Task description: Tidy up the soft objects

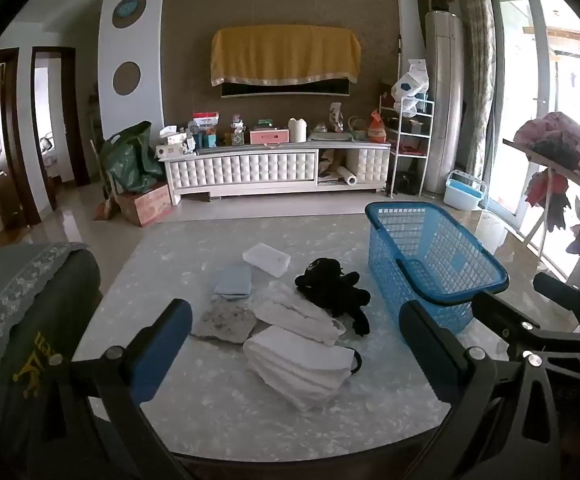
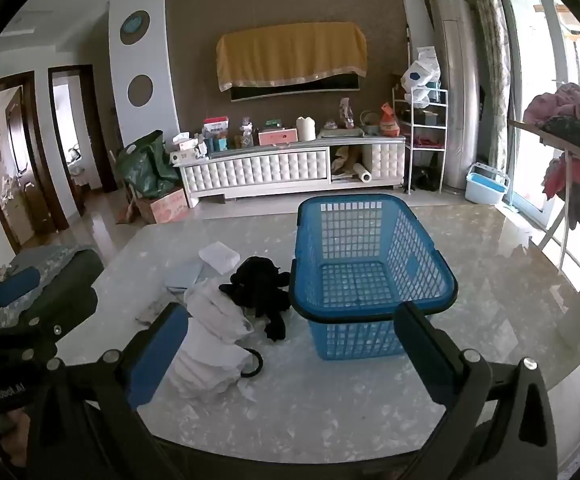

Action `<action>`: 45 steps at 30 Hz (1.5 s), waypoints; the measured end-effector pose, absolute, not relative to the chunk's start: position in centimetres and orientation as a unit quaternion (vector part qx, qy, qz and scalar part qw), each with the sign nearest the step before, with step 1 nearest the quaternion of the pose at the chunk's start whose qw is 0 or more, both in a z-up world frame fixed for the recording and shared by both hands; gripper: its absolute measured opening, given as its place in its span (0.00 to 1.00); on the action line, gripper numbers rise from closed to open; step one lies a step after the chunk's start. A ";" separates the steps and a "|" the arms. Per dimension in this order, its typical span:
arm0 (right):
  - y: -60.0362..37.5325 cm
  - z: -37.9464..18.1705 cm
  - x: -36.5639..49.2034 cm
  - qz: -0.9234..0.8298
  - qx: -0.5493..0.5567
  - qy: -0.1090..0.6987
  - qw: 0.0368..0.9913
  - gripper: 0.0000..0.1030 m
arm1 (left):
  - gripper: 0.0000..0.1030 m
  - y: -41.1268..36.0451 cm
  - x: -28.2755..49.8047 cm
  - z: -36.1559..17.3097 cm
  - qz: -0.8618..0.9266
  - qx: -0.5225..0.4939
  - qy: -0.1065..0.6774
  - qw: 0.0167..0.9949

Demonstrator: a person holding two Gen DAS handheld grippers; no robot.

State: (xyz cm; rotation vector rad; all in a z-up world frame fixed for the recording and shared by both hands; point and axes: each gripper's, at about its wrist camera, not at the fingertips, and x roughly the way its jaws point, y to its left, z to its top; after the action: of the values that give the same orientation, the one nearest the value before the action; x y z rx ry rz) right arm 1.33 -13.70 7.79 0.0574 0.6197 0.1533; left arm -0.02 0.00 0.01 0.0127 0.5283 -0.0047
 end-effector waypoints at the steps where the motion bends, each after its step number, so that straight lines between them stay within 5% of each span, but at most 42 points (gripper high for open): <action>1: -13.7 7.8 1.3 0.075 0.030 0.306 0.949 1.00 | 1.00 0.0 0.0 0.0 -0.001 0.007 0.262 0.965; 45: -13.4 7.8 0.4 0.093 0.031 0.312 0.945 1.00 | 1.00 0.2 -0.4 0.9 0.002 -0.002 0.268 0.963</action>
State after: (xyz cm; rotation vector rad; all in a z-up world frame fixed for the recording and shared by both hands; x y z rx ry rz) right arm 0.36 -13.41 7.83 0.0626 0.6365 0.1895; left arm -0.40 0.22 0.89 -0.0039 0.5434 0.0033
